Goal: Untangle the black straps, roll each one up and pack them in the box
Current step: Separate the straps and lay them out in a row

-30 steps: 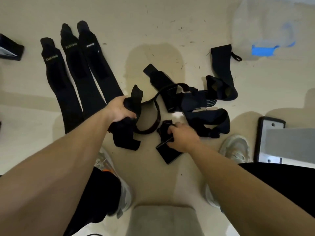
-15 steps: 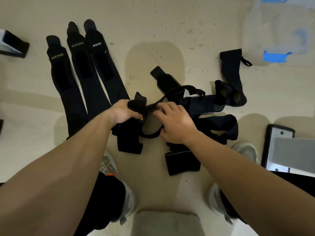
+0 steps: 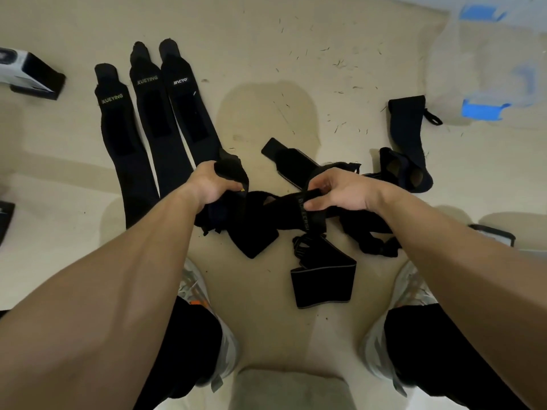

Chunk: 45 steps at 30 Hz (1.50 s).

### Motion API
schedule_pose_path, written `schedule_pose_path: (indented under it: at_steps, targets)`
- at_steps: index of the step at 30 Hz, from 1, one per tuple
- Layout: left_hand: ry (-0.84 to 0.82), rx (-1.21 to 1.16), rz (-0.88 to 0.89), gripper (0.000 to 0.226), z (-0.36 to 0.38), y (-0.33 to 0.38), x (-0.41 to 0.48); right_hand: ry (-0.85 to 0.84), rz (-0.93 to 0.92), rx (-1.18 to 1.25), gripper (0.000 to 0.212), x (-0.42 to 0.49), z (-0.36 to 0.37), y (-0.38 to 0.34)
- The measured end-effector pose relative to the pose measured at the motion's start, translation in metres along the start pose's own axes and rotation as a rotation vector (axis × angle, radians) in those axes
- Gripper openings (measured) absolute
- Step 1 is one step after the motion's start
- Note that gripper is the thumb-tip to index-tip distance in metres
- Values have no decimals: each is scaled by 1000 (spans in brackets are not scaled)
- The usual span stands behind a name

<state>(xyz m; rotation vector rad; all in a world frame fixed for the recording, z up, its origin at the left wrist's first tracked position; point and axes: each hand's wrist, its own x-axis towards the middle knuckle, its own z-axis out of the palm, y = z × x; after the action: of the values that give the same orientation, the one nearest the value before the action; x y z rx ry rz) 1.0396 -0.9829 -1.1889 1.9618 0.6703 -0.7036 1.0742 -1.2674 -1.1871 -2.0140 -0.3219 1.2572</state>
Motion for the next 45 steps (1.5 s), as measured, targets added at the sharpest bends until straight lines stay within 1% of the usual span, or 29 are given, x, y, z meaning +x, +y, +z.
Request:
schedule_pose_path:
  at_steps: [3, 6, 8, 10, 11, 13, 16, 20, 22, 24, 26, 29, 31, 34, 36, 41, 45]
  targets:
    - [-16, 25, 15, 50, 4, 2, 0, 66, -19, 127, 16, -2, 0, -1]
    - [-24, 36, 61, 50, 8, 4, -4, 151, -35, 56, 15, -5, -1, -5]
    - [-52, -10, 98, 51, 11, 7, -6, 90, 13, -70, 14, -7, -6, -11]
    - [-84, -60, 122, 51, 15, 15, -12, -30, 73, -195, 8, -13, -12, -22]
    - [-96, -77, 129, 48, 17, 21, -16, -78, 82, -257, 10, -17, -14, -30]
    - [-117, -113, 134, 36, 19, 37, -25, -121, 59, -364, 21, -28, -17, -48]
    - [-138, -120, 142, 30, 15, 64, -41, -101, 24, -593, 28, -50, -21, -79]
    - [-186, -145, 228, 24, -6, 104, -72, -53, 7, -988, 20, -89, -25, -120]
    - [-202, -140, 279, 25, -16, 128, -92, -43, 3, -1177, 22, -114, -21, -142]
    - [-228, -103, 327, 27, -22, 147, -112, -53, -45, -1269, 22, -142, -18, -165]
    - [-271, -92, 370, 22, -23, 163, -132, -37, -122, -1231, 20, -173, -25, -190]
    - [-355, -82, 444, 20, -20, 176, -164, 109, -219, -978, 21, -217, -47, -218]
    - [-408, -88, 492, 27, -19, 177, -184, 190, -258, -791, 22, -237, -61, -223]
    - [-448, -159, 545, 41, -22, 176, -207, 217, -347, -514, 17, -254, -71, -217]
    - [-465, -229, 572, 41, -23, 176, -216, 243, -378, -395, 16, -257, -72, -213]
    - [-493, -363, 558, 46, -17, 173, -221, 445, -466, -382, 12, -247, -69, -207]
    - [-509, -458, 497, 46, -5, 173, -220, 520, -415, -456, 13, -239, -72, -205]
